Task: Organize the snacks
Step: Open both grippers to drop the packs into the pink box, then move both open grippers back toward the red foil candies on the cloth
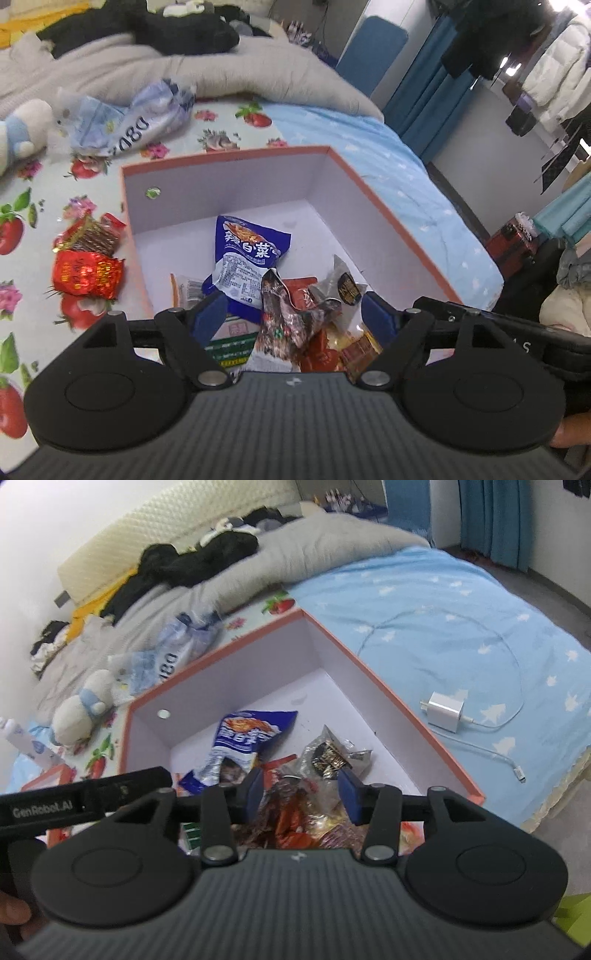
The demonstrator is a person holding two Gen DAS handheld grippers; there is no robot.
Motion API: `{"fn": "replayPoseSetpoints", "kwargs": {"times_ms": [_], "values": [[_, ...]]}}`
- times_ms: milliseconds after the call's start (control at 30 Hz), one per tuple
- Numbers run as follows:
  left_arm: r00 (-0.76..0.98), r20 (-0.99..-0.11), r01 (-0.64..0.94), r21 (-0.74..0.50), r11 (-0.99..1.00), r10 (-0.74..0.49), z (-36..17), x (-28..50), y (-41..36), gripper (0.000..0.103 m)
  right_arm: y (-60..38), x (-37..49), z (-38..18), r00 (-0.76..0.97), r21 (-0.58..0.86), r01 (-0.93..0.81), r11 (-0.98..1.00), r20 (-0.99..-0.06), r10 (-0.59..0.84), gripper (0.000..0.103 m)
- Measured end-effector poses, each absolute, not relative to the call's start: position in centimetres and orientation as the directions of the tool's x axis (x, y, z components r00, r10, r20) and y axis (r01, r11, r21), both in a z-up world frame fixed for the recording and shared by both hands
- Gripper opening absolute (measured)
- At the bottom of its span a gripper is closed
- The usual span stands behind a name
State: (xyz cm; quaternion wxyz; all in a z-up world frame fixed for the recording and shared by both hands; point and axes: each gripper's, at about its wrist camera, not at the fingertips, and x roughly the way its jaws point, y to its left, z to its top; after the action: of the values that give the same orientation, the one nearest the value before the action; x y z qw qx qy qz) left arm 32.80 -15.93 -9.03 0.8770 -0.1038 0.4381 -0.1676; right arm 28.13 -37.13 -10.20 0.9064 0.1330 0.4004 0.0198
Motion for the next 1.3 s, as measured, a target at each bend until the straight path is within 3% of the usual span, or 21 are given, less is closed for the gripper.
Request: {"fn": "replayPoseSetpoints", "kwargs": {"times_ms": [700,1167,1300], "values": [[0.735,-0.579,0.205,-0.305,0.93,-0.352,-0.3,12.6,-8.0,0.083,-30.6,13.2,-4.9,0.792,0.258,-0.056,0.964,-0.577,0.2,0.048],[0.755,-0.609,0.099,-0.261,0.96,-0.243,-2.1,6.7,-2.5,0.085,-25.5,9.7,-6.9,0.775,0.257,-0.153,0.954,-0.569,0.277,0.048],[0.766,-0.615,0.038,-0.246,0.969,-0.186,-2.9,5.8,-0.6,0.092,-23.3,9.1,-7.6,0.775,0.242,-0.205,0.948,-0.552,0.309,0.048]]}}
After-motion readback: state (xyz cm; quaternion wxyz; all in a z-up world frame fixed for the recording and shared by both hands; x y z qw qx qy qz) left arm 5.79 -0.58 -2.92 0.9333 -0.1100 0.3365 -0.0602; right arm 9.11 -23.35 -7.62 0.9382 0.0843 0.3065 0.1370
